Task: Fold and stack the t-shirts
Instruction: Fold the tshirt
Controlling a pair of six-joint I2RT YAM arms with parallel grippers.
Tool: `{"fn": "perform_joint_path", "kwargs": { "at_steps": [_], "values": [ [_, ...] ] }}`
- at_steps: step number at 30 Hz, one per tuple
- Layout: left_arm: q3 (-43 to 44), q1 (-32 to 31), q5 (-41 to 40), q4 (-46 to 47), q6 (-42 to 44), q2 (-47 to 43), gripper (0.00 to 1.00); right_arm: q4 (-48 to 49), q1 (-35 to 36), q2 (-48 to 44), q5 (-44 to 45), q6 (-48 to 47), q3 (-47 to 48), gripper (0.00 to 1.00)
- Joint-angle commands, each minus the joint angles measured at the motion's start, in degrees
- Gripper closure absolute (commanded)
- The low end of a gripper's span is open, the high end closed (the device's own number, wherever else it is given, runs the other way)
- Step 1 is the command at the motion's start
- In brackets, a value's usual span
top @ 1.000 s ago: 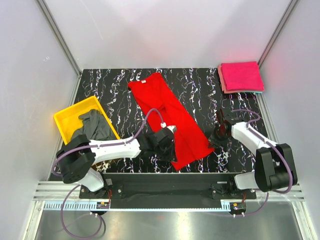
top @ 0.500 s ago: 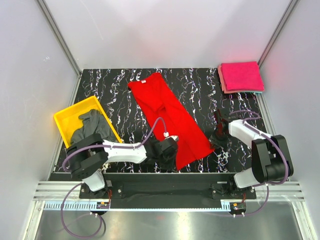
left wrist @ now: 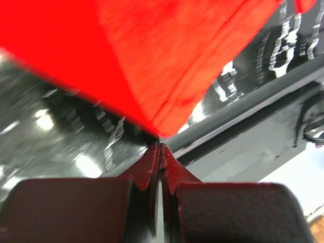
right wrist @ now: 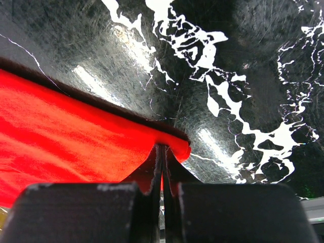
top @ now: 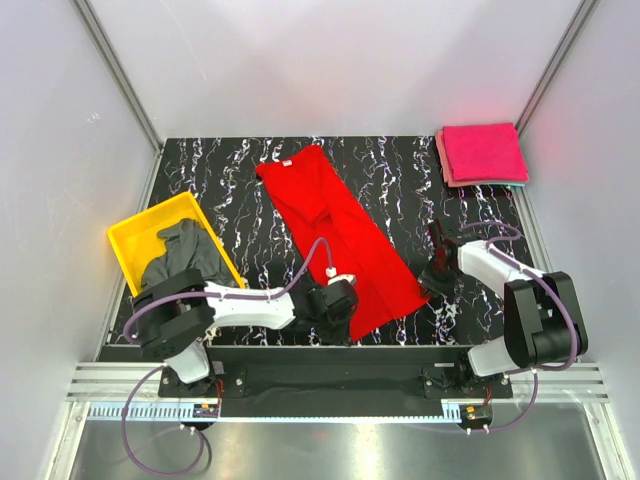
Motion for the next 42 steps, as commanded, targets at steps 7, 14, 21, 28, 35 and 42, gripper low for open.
{"fn": "perform_joint_path", "kwargs": {
  "at_steps": [7,14,21,28,35,42],
  "values": [
    [5.1,-0.2,-4.9,-2.7,2.2,-6.0,0.94,6.2,0.0,-0.9,2.4,3.4,-5.7,1.0],
    [7.4,-0.1,-7.4,-4.0,4.4,-1.3,0.95,3.4,0.0,-4.0,3.2,2.7,-3.7,1.0],
    [6.8,-0.3,-8.5,-4.2,4.0,1.7,0.96,2.3,0.0,-5.5,2.7,2.3,-2.8,1.0],
    [4.9,-0.4,-7.3,-4.8,3.1,5.4,0.96,1.1,0.0,-6.2,2.7,1.8,-2.2,1.0],
    [2.7,-1.1,-6.3,-6.1,0.6,6.1,0.97,0.4,0.0,-7.4,1.5,2.0,-0.4,1.0],
    [3.8,-2.0,-8.3,-10.4,0.1,3.9,0.97,-1.3,0.0,-8.2,2.1,0.8,0.7,1.0]
  ]
}}
